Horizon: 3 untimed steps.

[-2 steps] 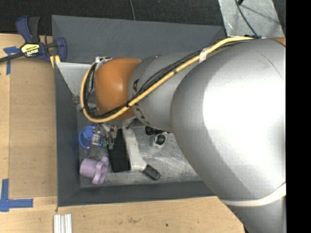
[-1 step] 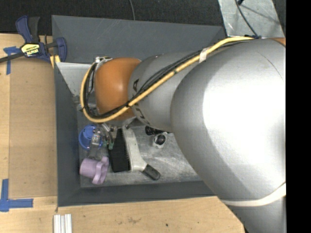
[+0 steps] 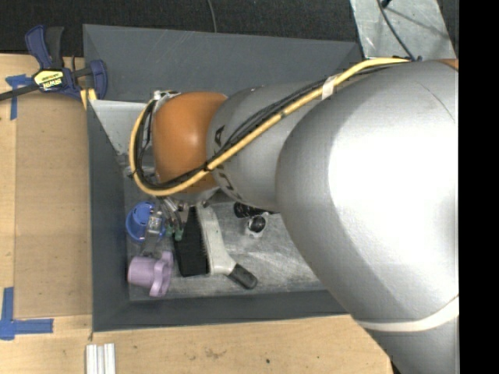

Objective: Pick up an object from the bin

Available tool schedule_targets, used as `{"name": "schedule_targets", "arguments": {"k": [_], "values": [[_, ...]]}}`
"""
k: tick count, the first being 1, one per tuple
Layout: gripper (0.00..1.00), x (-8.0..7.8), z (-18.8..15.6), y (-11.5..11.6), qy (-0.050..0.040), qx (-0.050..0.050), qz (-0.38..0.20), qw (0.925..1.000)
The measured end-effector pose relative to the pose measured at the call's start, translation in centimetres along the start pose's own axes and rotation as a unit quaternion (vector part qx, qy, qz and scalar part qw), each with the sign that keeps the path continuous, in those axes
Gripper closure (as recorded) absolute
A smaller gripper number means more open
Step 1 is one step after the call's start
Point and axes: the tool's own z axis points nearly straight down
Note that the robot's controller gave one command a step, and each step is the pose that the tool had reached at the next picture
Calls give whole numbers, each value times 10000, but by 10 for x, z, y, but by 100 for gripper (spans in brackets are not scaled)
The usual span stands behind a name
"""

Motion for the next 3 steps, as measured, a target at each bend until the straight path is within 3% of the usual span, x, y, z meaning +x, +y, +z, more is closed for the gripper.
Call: {"name": "schedule_targets", "arguments": {"k": [3], "values": [[100, 3, -42, 0, 106, 5, -11, 9999]]}}
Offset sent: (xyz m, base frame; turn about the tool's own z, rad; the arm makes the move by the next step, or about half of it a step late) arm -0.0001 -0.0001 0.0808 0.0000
